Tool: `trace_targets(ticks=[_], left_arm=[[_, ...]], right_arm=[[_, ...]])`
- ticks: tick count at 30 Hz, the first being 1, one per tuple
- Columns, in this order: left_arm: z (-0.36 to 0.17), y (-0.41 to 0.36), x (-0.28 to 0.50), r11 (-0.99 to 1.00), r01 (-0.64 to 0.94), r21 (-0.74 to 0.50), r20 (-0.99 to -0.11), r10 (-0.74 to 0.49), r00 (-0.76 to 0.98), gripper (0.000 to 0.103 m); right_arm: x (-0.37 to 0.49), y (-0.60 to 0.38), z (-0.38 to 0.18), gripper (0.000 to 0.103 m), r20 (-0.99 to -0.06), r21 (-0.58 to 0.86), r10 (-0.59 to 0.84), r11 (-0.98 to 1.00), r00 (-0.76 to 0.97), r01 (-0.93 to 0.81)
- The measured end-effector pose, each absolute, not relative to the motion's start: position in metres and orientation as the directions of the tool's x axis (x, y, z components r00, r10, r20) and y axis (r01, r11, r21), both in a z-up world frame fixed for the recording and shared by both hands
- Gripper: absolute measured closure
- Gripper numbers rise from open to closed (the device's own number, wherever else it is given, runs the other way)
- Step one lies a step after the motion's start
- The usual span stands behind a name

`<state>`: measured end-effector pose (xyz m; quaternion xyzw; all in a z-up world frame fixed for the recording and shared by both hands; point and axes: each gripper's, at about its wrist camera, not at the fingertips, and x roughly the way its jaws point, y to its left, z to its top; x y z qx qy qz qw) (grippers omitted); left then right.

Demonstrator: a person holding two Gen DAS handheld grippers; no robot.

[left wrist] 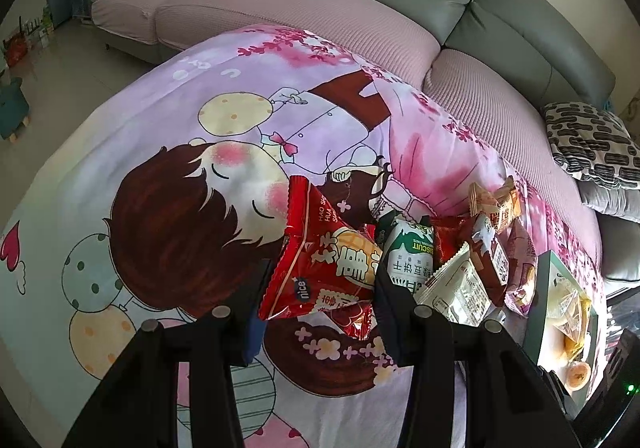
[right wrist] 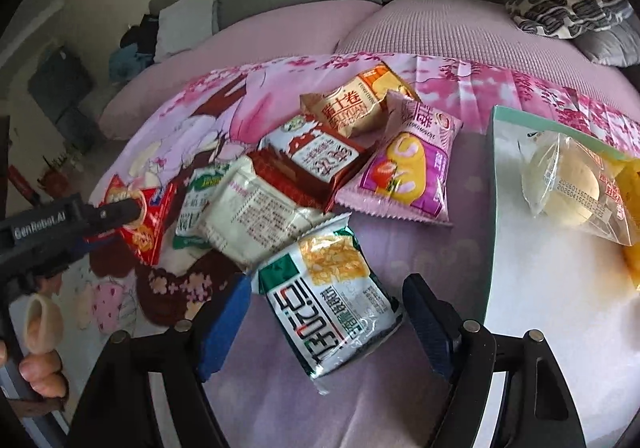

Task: Organize snacks
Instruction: 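Grasp the red snack bag with the left tool while the right tool grasps the green-white cracker pack, then carry the red bag with the left tool while the right tool carries the cracker pack over the tray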

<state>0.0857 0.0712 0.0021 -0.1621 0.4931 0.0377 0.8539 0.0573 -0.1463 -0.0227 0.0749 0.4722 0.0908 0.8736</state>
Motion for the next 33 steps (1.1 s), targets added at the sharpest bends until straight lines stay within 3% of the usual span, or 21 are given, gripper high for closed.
trace_targets(ticks=[5,12,33], left_arm=[[0.001,0.07,0.086,0.946,-0.223,-0.234,-0.856,-0.092,0.508,0.054],[0.001,0.068,0.086,0.95,-0.216,-0.227,-0.858,-0.091,0.506,0.054],[0.028,0.059,0.076,0.953,-0.171,-0.25,-0.806,-0.107,0.582,0.054]], right_arm=[[0.057,-0.139,-0.026,0.033,-0.83,0.134,0.161,0.987,0.535,-0.09],[0.058,-0.144,-0.025,0.047,-0.823,0.145,0.161,0.987,0.544,-0.074],[0.04,-0.171,0.019,0.051,-0.727,0.211,0.17,0.977,0.665,-0.018]])
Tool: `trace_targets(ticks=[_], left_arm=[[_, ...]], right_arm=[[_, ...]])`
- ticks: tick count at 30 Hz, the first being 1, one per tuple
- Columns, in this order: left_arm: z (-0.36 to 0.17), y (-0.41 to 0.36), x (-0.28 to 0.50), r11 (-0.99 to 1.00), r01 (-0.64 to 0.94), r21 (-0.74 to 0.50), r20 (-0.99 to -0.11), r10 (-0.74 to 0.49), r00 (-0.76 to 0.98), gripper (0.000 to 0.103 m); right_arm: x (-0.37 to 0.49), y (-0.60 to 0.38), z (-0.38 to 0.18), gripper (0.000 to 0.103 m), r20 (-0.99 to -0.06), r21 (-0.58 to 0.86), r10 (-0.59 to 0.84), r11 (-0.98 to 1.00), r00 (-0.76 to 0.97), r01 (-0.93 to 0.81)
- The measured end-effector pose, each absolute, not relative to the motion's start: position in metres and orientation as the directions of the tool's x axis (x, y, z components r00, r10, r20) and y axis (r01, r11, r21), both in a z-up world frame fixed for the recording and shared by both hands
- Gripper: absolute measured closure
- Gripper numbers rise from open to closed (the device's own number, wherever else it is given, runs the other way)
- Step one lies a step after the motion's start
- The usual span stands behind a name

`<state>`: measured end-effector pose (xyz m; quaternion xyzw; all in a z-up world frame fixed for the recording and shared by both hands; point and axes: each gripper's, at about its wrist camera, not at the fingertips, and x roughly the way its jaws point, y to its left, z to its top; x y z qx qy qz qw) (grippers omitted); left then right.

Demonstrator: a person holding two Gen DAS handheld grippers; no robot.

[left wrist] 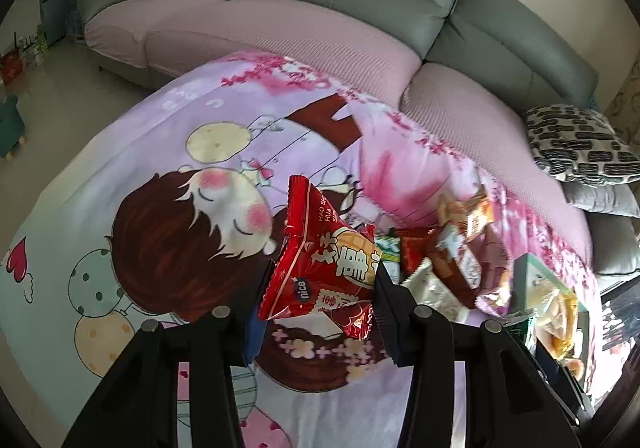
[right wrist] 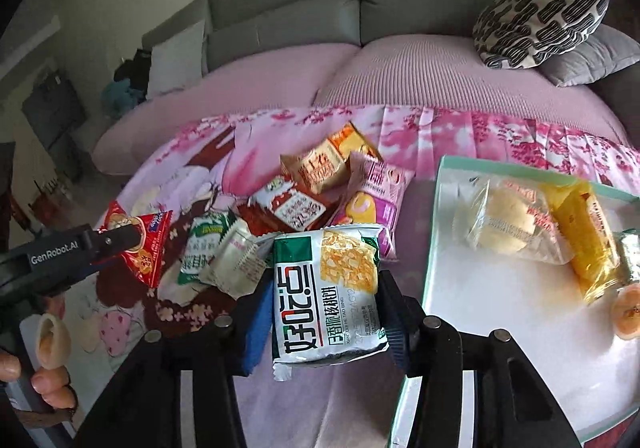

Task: Organize snacks
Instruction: 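Carry the red bag with the left tool while the right tool carries the cracker pack over the tray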

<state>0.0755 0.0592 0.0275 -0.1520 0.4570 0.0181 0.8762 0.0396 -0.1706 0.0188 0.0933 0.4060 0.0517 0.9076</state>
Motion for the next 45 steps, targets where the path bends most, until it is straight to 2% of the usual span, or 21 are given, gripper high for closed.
trace_targets(ticks=[11,19,28,33,45], left_arm=[[0.045,0.011,0.069,0.955,-0.018,-0.297,-0.757,-0.224,0.614,0.054],[0.052,-0.054,0.058,0.933,0.167,-0.319,-0.725,-0.353,0.591,0.054],[0.053,-0.129,0.035,0.853,0.376,-0.362,-0.706,-0.514,0.487,0.054],[0.041,-0.16,0.031,0.834,0.432,-0.343,-0.73,-0.526,0.436,0.054],[-0.002,-0.191,0.041,0.832,0.438,-0.341,-0.798,-0.502,0.332,0.054]], right_arm=[[0.023,-0.215,0.038,0.051,-0.685,0.242,0.101,0.966,0.722,0.095],[-0.002,-0.284,0.042,0.051,-0.683,0.249,-0.035,0.928,0.729,0.277],[-0.035,-0.348,0.048,0.051,-0.689,0.242,-0.182,0.855,0.701,0.459],[-0.042,-0.363,0.046,0.051,-0.698,0.254,-0.194,0.833,0.69,0.492],[-0.027,-0.355,0.017,0.051,-0.76,0.243,-0.126,0.855,0.638,0.458]])
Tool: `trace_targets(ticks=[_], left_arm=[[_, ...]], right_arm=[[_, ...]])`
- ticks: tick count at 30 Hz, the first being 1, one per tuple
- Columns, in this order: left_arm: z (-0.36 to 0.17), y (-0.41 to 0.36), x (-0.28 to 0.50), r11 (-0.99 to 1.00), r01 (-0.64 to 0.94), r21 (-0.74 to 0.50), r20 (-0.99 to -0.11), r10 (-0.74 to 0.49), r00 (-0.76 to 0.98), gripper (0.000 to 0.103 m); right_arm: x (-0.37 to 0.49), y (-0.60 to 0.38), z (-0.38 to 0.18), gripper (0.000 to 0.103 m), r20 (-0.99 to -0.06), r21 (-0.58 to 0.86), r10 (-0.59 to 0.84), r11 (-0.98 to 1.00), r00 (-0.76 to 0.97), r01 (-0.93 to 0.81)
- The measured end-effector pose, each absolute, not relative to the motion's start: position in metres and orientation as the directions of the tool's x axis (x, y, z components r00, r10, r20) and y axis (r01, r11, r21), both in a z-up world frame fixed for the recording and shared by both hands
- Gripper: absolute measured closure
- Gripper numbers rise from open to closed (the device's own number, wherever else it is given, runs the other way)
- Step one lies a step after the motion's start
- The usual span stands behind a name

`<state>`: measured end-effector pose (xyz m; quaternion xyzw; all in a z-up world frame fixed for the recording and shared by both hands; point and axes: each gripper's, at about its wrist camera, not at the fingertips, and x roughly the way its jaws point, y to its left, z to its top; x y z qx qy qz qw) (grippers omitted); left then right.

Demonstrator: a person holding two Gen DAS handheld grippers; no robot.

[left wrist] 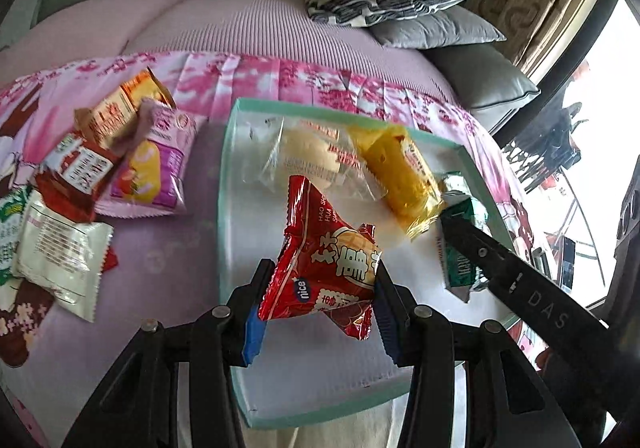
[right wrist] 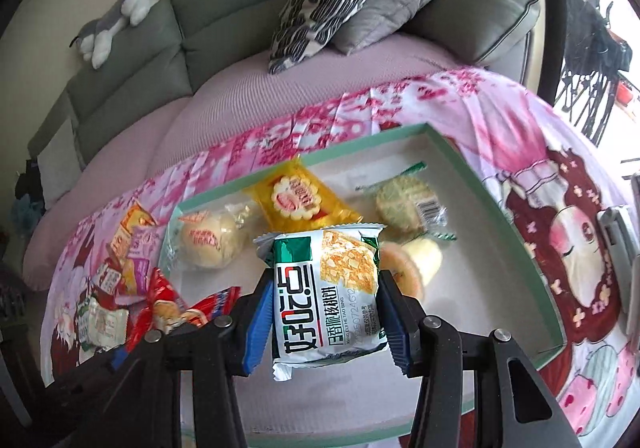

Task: Organize snacks
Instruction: 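Carry the red bag with the left tool while the right tool carries the cracker pack over the tray, then open the left tool on the red bag while the right tool releases the cracker pack into the tray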

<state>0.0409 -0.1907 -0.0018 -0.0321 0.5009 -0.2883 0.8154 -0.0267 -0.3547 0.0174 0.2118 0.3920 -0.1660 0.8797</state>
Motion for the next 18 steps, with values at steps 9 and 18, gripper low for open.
trace_targets(ticks=[9,18], left_arm=[[-0.01,-0.194,0.047,0.829,0.44,-0.345,-0.805,-0.502,0.315,0.054],[-0.007,-0.191,0.046,0.836,0.435,-0.335,-0.807,-0.493,0.325,0.051]], right_arm=[[-0.025,-0.358,0.001,0.051,-0.791,0.23,-0.122,0.848,0.599,0.477],[-0.024,-0.361,-0.002,0.051,-0.799,0.222,-0.13,0.845,0.588,0.487]])
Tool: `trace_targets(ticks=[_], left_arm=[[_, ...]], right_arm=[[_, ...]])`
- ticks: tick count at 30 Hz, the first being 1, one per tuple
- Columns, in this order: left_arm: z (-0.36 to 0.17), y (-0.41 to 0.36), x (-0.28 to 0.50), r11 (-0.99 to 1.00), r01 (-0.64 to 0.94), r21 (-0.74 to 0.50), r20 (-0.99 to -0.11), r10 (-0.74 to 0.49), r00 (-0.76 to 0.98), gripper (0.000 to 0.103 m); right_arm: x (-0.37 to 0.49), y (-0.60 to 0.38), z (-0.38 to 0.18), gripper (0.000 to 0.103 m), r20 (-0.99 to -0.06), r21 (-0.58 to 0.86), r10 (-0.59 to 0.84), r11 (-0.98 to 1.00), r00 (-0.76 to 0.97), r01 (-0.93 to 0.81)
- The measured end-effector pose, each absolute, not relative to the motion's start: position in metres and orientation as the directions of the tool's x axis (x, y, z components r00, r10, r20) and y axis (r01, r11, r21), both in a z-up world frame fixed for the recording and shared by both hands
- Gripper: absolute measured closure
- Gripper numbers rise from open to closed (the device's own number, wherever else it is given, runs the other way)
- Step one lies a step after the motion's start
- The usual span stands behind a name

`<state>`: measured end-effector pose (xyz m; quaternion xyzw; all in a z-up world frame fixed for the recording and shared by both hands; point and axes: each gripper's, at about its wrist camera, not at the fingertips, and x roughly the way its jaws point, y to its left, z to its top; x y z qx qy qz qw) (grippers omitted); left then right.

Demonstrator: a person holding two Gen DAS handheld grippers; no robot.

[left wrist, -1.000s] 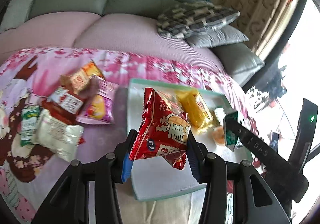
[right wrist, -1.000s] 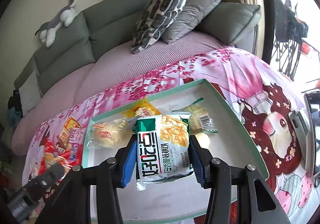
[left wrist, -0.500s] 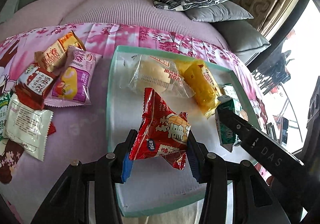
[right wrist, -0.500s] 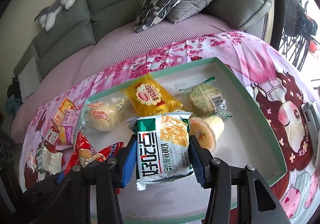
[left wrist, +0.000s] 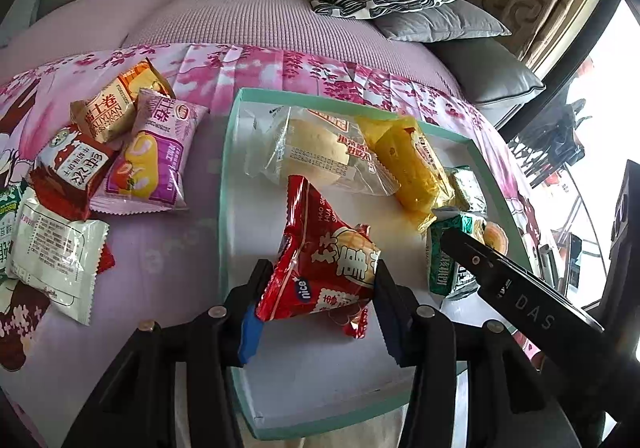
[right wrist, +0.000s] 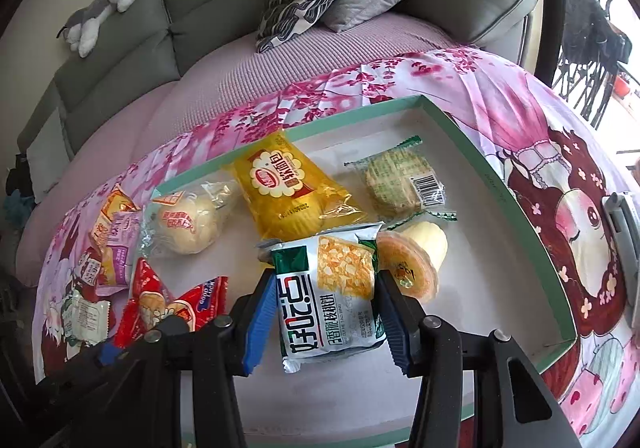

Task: Organize snacks
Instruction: 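Open the left tool on the red bag while the right tool releases the cracker pack into the tray, then move both tools back from the tray toward the snack pile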

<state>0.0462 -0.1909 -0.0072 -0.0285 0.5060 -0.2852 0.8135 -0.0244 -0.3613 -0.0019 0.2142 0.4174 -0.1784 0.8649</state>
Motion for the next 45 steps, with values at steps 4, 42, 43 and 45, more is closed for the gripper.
trace_targets(ticks=[4,42,43,45], left_arm=[[0.001,-0.187,0.044,0.831,0.444,-0.336,-0.791,-0.505,0.346,0.042],[-0.003,-0.11,0.071,0.999,0.052,0.009,-0.818,-0.022,0.575,0.007],[-0.003,-0.109,0.071,0.999,0.046,0.009,-0.815,-0.019,0.579,0.007],[-0.003,-0.108,0.072,0.999,0.04,0.018,-0.813,-0.008,0.582,0.007]], right_arm=[[-0.025,-0.361,0.0,0.051,-0.794,0.221,-0.135,0.844,0.592,0.488],[-0.018,-0.343,0.008,0.0,-0.762,0.172,-0.14,0.898,0.633,0.406],[-0.018,-0.343,0.008,0.0,-0.762,0.172,-0.139,0.898,0.633,0.404],[-0.018,-0.342,0.008,0.0,-0.761,0.168,-0.143,0.899,0.633,0.404]])
